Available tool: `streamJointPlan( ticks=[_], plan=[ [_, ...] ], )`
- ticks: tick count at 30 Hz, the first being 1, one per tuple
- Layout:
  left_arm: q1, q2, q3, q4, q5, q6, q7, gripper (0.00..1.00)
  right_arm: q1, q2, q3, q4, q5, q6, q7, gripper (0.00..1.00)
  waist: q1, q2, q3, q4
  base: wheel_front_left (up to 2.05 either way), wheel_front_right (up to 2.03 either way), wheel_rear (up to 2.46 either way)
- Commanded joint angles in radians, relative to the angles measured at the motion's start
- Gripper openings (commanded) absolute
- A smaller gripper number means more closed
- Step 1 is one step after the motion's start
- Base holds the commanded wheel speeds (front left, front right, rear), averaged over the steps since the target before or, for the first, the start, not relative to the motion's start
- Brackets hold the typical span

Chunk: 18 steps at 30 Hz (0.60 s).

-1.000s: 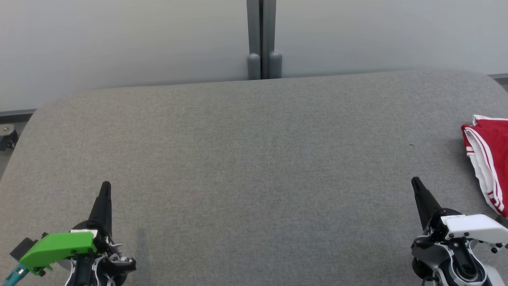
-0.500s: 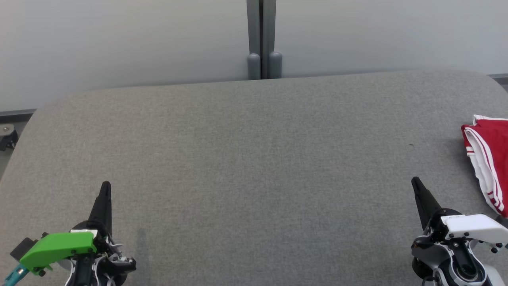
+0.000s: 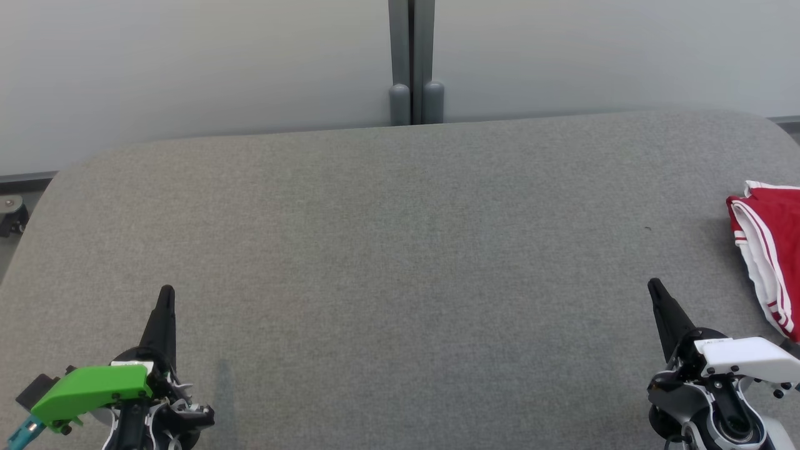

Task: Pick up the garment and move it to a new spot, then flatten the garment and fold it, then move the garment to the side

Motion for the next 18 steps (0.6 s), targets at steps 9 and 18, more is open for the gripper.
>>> streamJointPlan(
  ticks=[9,18],
  plan=[
    [-0.013,0.007,0.002,-0.004,-0.003,-0.003,0.004,0.0,-0.006,-0.005,-0.002,-0.004,0.002,0.0,0.004,0.0,0.0,0.0,0.0,0.0,0.0,0.0,0.0],
    [-0.013,0.007,0.002,-0.004,-0.003,-0.003,0.004,0.0,-0.006,-0.005,-0.002,-0.004,0.002,0.0,0.004,0.0,0.0,0.0,0.0,0.0,0.0,0.0,0.0]
  ],
)
